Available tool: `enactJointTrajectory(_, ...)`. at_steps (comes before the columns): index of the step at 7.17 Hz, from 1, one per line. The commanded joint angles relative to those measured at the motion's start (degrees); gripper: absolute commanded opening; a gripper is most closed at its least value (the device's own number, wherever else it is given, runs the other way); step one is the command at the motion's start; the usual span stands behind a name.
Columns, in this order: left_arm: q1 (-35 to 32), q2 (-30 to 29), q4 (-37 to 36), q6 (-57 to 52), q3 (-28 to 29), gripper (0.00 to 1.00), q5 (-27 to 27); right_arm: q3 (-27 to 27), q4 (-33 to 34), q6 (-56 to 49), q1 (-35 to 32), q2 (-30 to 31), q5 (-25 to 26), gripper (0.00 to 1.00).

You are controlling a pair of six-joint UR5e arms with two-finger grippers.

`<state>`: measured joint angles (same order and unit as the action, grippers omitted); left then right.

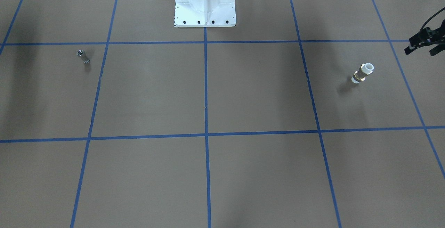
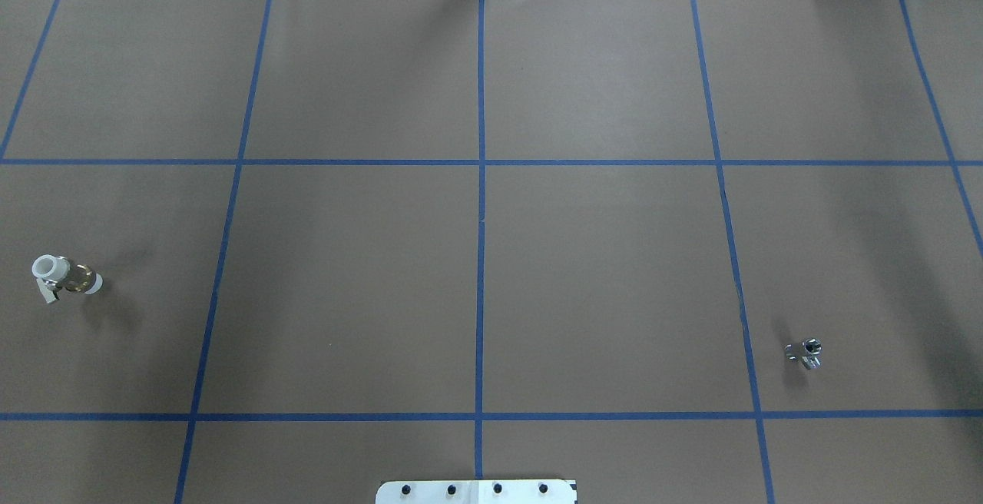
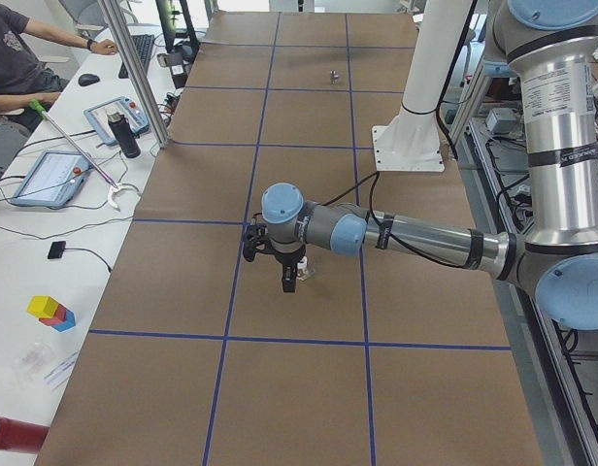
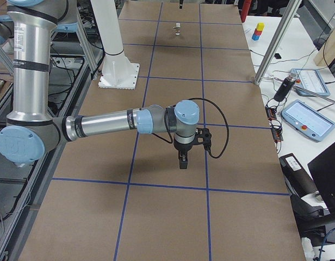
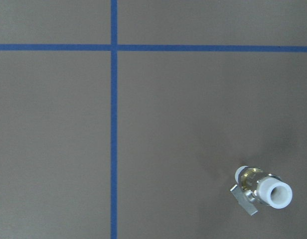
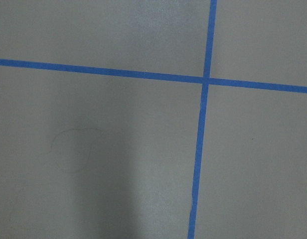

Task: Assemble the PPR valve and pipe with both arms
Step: 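Lower the left gripper onto the white PPR valve and close it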

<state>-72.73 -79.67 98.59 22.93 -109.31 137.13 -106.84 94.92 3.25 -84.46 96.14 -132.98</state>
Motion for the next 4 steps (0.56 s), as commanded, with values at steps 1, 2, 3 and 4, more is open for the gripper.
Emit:
enactJointTrajectory(1, 7.2, -0.5, 6.1, 12.5, 0.0, 1.0, -3.6, 0.0, 0.0, 0.0, 0.0, 0.0, 0.0, 1.0)
enactJointTrajectory(2, 10.7, -1.1, 6.6, 13.9, -0.4, 1.0, -7.6, 0.0, 0.0, 0.0, 0.0, 0.0, 0.0, 1.0)
enactJointTrajectory(3, 13.7, -1.3, 7.7, 17.2, -0.3, 1.0, -10.6, 0.0, 0.0, 0.0, 0.0, 0.0, 0.0, 1.0)
enactJointTrajectory(4, 15.5, -1.5, 7.7, 17.8, -0.1, 1.0, -10.7, 0.1, 0.0, 0.0, 0.0, 0.0, 0.0, 1.0)
